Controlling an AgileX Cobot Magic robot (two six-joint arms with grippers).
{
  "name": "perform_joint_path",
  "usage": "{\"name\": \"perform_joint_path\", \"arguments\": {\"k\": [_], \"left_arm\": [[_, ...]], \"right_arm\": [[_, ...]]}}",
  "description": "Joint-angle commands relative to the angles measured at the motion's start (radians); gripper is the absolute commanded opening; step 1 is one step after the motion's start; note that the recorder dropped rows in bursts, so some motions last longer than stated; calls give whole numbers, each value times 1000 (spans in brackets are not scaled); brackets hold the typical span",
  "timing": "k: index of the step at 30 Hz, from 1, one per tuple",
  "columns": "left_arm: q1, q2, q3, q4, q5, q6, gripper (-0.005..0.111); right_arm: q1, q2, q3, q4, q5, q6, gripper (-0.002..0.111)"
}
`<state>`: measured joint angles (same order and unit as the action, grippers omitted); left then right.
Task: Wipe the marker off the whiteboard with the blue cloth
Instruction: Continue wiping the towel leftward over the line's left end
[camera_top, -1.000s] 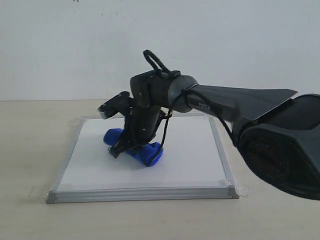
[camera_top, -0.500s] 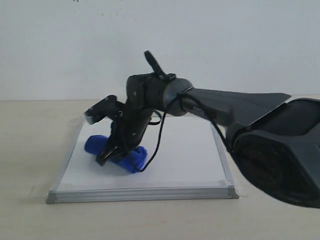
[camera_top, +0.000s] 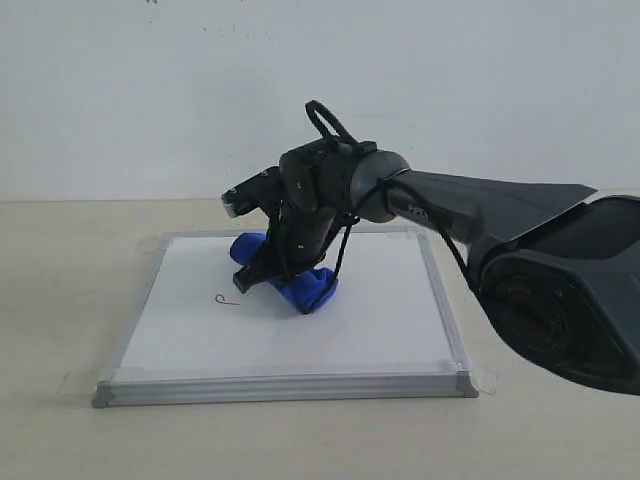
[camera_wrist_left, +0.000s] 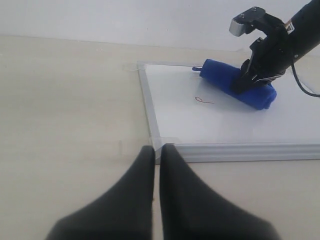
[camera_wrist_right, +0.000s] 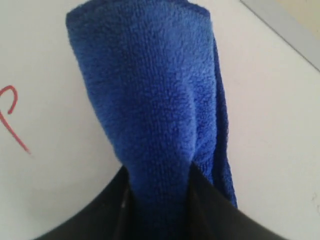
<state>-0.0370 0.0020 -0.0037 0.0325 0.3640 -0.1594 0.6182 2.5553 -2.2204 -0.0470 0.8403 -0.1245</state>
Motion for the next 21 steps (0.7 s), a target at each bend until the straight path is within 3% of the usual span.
{"name": "perform_joint_path", "arguments": {"k": [1, 5, 9, 21], "left_arm": [[-2, -2, 4, 5, -5, -7, 4], [-2, -2, 4, 5, -5, -7, 4], [-2, -2, 4, 5, -5, -7, 4], [-2, -2, 4, 5, -5, -7, 4]], "right_arm": [[44, 37, 9, 99, 10, -73, 0], [112, 41, 5, 274, 19, -239, 0], [131, 41, -41, 290, 37, -274, 0], [6, 83, -75, -8, 39, 14, 0]]}}
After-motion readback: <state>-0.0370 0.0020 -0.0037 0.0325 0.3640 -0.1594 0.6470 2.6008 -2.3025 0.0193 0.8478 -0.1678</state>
